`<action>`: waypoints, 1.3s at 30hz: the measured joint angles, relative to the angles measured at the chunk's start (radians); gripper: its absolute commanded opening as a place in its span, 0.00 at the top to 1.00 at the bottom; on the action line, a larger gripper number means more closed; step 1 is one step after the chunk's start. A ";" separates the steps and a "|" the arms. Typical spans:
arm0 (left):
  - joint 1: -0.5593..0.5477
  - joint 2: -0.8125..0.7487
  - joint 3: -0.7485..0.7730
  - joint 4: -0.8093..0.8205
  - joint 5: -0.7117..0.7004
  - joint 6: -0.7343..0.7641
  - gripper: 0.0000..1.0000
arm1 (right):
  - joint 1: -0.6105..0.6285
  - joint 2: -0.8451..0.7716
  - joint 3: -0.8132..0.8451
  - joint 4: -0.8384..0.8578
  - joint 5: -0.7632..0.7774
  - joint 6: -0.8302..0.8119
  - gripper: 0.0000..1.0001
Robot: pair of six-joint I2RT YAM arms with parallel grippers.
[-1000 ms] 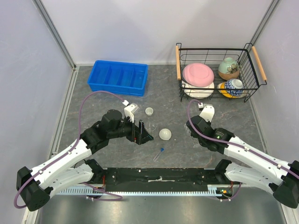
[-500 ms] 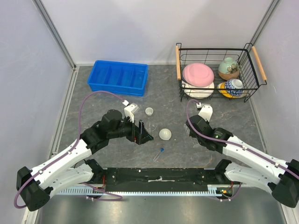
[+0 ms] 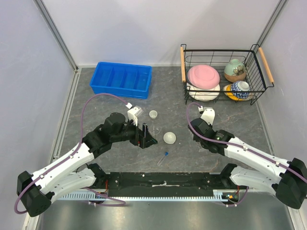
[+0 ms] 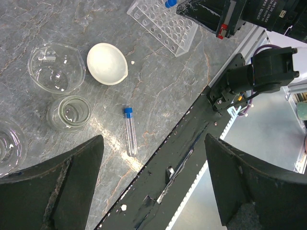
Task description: Organize the chemistry lab equipment
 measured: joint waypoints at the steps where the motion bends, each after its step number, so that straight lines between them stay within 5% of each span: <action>1: 0.000 0.000 0.000 0.000 0.000 0.000 0.08 | 0.000 0.004 0.000 0.002 -0.001 0.000 1.00; 19: -0.004 0.008 0.000 -0.001 -0.014 0.000 0.09 | -0.016 0.032 -0.017 0.049 -0.026 -0.010 0.81; 29: -0.015 0.029 0.010 -0.026 -0.032 0.000 0.09 | -0.018 0.034 -0.017 0.057 -0.045 -0.018 0.47; 39: -0.156 0.127 0.111 -0.113 -0.192 0.000 0.12 | -0.018 -0.019 0.025 -0.012 -0.058 -0.042 0.43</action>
